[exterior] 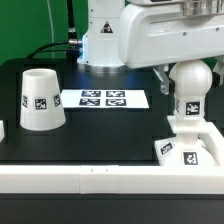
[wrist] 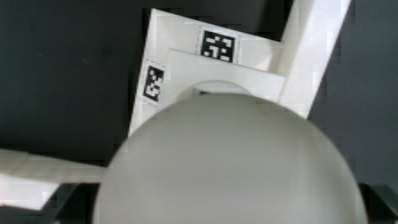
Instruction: Assemble lamp
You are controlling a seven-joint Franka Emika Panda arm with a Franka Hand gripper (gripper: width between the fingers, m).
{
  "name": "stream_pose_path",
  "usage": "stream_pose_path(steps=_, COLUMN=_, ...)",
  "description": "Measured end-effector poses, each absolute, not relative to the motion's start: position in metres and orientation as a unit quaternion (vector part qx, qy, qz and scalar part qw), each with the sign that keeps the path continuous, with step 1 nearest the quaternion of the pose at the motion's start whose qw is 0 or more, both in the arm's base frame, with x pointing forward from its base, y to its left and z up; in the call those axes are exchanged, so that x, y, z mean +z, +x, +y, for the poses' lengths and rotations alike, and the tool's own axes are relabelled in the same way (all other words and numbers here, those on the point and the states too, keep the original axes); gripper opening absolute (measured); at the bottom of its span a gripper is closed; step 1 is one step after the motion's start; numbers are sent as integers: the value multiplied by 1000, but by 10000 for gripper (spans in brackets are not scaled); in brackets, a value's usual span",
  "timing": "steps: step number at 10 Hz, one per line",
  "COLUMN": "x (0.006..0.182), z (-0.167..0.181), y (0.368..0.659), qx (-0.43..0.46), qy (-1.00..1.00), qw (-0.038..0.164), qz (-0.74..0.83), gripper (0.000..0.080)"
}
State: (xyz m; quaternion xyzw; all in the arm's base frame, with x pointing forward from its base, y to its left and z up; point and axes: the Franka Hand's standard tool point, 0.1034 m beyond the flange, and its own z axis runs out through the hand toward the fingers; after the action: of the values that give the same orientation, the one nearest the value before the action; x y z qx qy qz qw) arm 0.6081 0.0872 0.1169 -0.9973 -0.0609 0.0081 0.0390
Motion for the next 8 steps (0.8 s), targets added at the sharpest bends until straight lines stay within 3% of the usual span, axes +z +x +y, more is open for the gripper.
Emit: stream_pose_path(steps=8, x=116, z=84, y=609, qx=23, qy=-949, qw=46, qz=310, gripper=577)
